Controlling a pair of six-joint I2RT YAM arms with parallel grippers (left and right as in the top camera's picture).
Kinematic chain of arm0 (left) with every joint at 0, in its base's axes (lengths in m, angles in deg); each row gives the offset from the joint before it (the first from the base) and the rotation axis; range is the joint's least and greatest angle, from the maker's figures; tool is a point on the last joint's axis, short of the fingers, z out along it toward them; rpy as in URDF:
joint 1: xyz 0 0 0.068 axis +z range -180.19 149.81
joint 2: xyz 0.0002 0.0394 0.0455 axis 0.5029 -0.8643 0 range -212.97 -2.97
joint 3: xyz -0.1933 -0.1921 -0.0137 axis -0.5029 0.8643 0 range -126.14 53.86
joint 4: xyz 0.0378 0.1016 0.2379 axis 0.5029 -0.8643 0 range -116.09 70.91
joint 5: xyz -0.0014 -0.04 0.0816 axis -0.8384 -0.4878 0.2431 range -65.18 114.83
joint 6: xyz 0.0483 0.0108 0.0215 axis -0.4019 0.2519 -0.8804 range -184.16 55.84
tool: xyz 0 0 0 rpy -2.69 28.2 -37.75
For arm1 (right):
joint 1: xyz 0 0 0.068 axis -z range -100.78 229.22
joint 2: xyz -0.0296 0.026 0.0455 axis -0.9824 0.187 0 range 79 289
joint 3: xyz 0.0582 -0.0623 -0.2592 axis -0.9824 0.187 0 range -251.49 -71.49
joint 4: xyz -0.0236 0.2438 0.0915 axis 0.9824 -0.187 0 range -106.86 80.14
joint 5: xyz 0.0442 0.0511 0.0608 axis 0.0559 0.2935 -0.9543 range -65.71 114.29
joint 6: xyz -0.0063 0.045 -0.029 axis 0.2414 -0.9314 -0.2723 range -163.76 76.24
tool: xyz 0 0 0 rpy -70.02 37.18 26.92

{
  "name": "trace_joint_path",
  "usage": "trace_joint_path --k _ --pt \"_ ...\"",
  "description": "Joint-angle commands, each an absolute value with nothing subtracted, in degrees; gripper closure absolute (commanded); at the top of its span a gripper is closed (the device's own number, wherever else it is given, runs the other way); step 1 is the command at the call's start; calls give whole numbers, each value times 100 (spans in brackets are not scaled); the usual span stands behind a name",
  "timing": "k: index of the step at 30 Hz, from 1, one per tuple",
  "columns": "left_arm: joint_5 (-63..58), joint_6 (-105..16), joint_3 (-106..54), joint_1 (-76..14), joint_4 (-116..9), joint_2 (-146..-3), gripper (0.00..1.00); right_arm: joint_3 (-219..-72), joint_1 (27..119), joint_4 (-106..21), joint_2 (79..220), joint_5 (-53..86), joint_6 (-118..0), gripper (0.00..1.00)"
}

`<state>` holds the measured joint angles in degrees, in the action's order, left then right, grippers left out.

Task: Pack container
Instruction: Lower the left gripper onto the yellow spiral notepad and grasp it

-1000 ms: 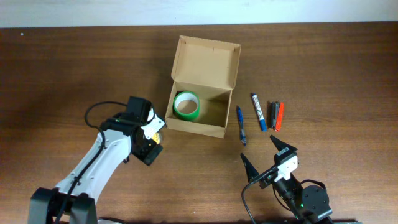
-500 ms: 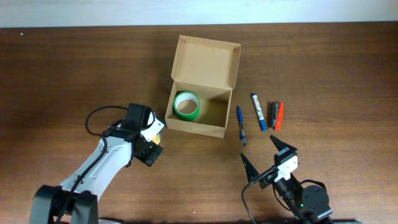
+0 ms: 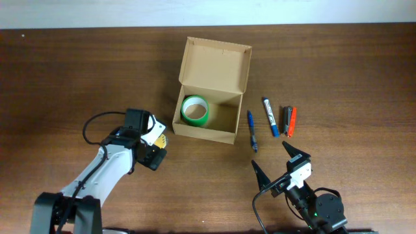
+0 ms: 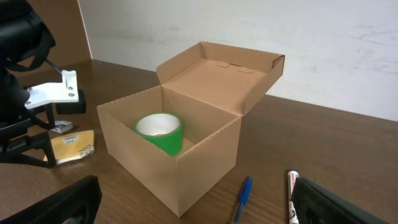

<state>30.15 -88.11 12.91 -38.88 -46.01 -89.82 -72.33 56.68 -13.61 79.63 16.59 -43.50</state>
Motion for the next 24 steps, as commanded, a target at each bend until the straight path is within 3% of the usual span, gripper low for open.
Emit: trace_joint_path --k 1,24 --pt "2645 -8620 1333 -3849 -4494 -9196 0 -7178 5635 -1350 7915 1709 -4335 1" --pt "2248 -7978 1333 -3753 -4186 -9662 0 -7178 5637 -1348 7915 1709 -4335 1"
